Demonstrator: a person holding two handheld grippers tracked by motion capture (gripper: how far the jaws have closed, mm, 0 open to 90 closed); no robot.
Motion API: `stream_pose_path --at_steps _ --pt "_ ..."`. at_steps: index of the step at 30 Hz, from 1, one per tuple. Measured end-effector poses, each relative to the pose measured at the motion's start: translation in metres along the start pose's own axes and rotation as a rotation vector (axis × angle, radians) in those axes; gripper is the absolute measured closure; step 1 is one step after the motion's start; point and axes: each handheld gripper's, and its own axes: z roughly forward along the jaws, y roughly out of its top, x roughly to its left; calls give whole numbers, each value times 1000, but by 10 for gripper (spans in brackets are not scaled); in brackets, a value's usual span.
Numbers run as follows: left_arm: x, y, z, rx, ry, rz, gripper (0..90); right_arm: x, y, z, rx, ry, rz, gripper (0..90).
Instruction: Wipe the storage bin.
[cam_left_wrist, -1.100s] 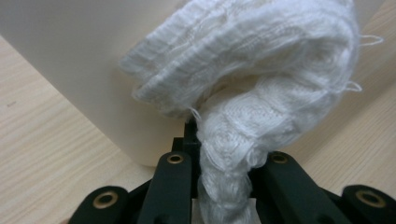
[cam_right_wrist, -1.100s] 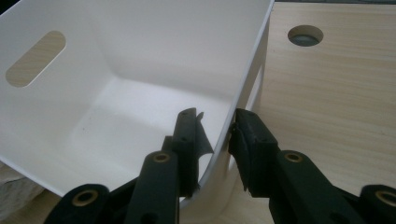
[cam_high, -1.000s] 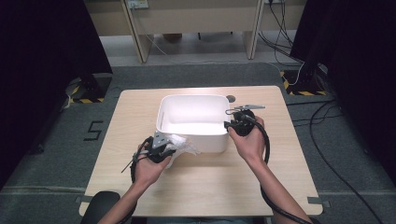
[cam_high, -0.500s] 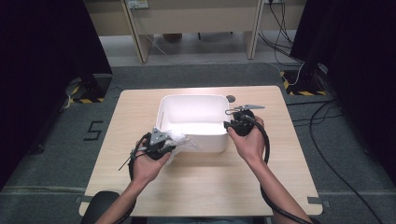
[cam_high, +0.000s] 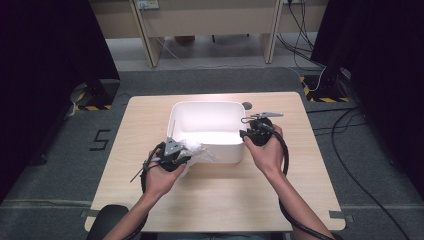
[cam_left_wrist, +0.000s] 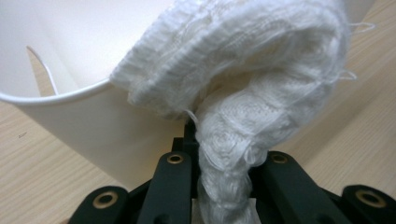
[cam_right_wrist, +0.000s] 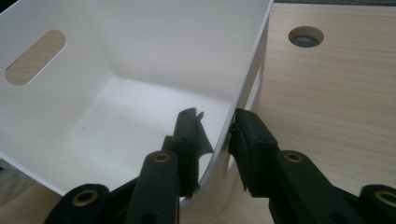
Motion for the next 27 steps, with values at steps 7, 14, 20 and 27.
stream_pose_path --at_steps 7,14,20,27 --pt "-1 0 1 -2 2 4 790 0 0 0 0 0 0 714" --pt "-4 -1 3 -8 9 14 789 1 0 0 -1 -2 0 714" --pt "-6 -3 6 -5 12 27 789 1 0 0 -1 -2 1 713" --pt "-9 -5 9 -4 16 38 789 1 0 0 -2 0 2 710"
